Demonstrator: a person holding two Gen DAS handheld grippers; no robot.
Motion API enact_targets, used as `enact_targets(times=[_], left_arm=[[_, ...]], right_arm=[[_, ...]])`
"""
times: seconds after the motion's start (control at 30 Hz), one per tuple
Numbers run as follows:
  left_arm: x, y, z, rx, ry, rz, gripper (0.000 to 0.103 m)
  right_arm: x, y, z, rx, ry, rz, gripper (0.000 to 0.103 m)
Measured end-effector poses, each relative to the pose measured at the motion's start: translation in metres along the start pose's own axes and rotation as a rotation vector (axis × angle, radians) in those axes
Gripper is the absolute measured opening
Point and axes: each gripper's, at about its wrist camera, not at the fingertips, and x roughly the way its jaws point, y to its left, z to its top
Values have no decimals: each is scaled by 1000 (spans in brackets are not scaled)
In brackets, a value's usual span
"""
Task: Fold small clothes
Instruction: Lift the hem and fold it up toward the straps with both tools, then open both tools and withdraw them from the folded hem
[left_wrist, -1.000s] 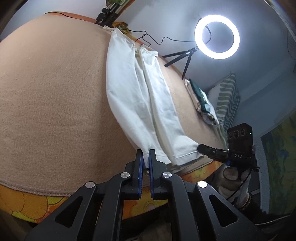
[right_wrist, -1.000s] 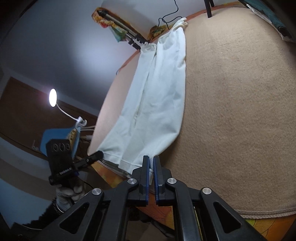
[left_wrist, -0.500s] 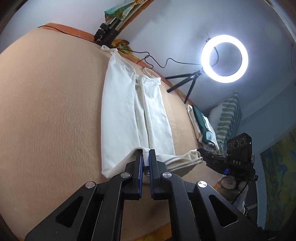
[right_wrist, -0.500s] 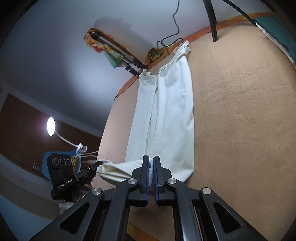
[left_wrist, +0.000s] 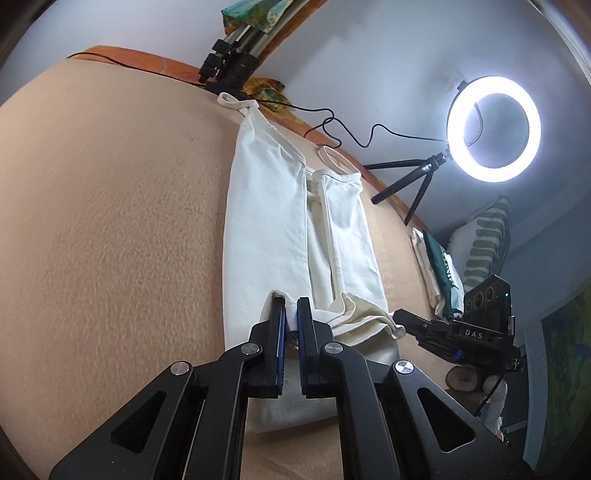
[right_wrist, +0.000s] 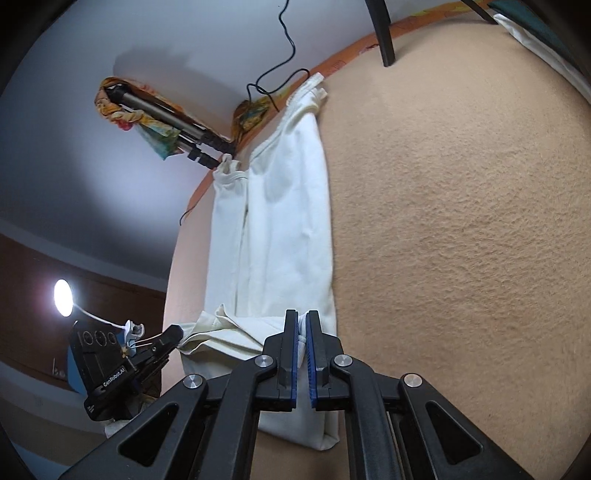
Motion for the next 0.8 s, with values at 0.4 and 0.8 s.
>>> enact_targets(times=[0.4,0.8], left_arm=[[-31,-32,2,199,-79,101,15],[9,-43,-31,407,56,154,15]], right_arm=[[-32,47,-14,-298,-82,-57,23],[18,75,-40,-495,10,-154,23]])
